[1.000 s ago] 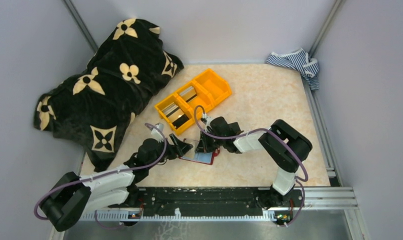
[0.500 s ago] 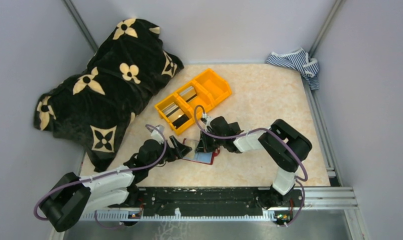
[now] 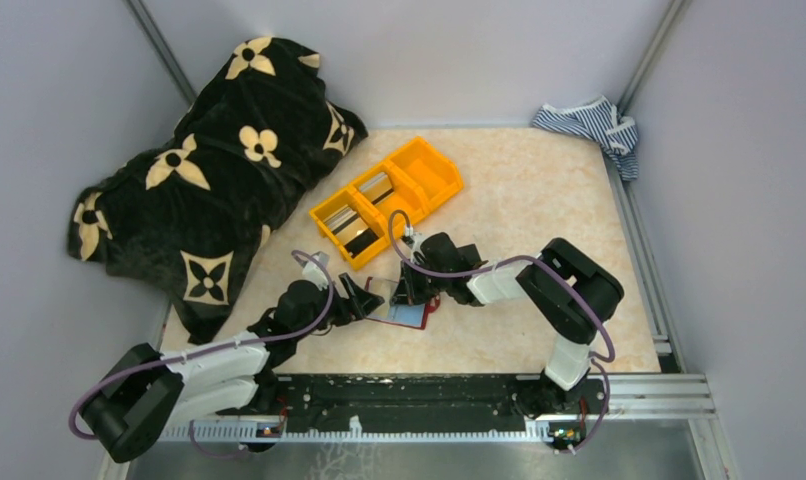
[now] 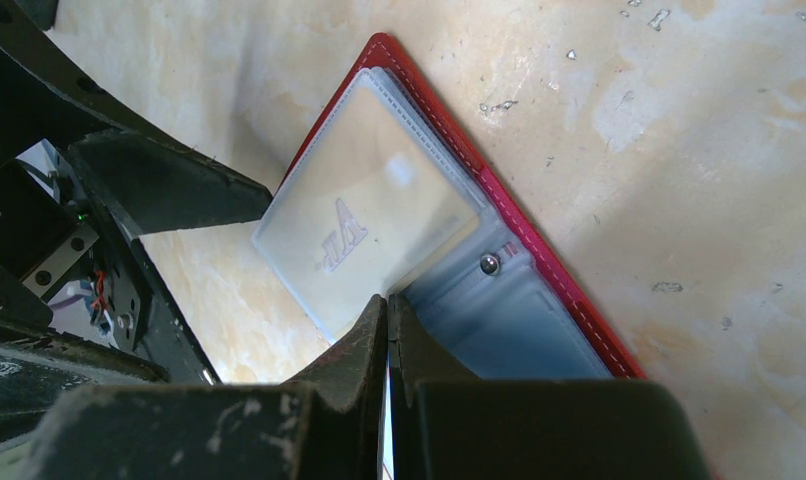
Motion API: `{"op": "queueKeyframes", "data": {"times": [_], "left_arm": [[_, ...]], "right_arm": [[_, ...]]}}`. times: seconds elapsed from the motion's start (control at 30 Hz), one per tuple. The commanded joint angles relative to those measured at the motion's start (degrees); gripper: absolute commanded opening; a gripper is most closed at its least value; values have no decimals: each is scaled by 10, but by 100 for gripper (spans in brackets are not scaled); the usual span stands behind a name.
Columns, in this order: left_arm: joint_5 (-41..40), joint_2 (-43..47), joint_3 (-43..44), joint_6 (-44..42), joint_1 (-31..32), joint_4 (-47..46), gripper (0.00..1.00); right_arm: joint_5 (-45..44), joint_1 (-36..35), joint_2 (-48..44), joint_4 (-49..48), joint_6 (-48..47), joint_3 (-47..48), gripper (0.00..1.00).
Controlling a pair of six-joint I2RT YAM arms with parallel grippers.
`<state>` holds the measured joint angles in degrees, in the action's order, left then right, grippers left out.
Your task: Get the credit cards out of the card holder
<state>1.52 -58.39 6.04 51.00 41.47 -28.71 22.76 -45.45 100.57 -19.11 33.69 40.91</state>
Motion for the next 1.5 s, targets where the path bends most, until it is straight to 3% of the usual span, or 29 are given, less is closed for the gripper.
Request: {"op": "queueKeyframes", "data": {"times": [0.0,0.27,0.57,1.47], "left_arm": [[13,7,11,2,-1,-16,86],[22,0,17,3,-1,-22,86],[-20,16,16,-6,-1,24,87],[12,7,19,3,-1,-6,86]], "right_arm": [[-41,2,34,60,-17,-11,0],[-40,2,36,59,-17,-11,0],[-38,1,36,59,-18,-10,0],[-39,2,40,59,-17,-8,0]]}}
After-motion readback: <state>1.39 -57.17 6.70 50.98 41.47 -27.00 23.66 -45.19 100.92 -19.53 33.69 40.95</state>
